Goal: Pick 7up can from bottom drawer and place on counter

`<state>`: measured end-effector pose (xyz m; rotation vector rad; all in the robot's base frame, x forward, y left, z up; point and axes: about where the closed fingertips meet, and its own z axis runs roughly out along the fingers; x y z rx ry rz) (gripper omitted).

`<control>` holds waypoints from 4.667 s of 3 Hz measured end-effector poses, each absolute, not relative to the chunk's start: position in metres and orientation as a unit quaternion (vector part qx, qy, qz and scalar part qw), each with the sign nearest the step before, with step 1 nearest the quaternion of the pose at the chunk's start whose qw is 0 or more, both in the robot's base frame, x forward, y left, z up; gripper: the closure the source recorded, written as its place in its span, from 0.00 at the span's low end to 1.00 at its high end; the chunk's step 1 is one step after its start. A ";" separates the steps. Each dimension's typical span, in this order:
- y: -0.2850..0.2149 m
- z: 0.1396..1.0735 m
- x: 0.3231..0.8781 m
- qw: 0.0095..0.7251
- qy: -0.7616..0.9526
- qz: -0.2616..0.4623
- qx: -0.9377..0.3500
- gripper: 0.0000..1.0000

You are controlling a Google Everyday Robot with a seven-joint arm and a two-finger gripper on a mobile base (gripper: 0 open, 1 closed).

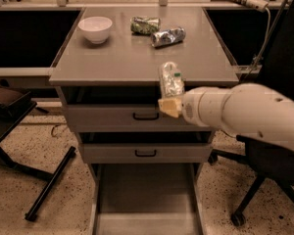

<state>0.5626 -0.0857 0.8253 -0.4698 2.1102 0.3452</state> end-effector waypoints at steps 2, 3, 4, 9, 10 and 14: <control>-0.052 0.917 0.598 0.493 0.833 0.144 -0.206 1.00; -0.019 0.944 0.622 0.511 0.816 0.156 -0.222 1.00; -0.001 0.945 0.652 0.516 0.811 0.153 -0.229 1.00; -0.020 0.838 0.749 0.388 0.904 0.009 -0.181 1.00; -0.019 0.839 0.751 0.383 0.906 0.009 -0.182 0.81; -0.019 0.839 0.751 0.383 0.906 0.009 -0.182 0.00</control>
Offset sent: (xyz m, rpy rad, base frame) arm 0.0609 0.0789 0.1602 0.0187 -0.1526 0.0417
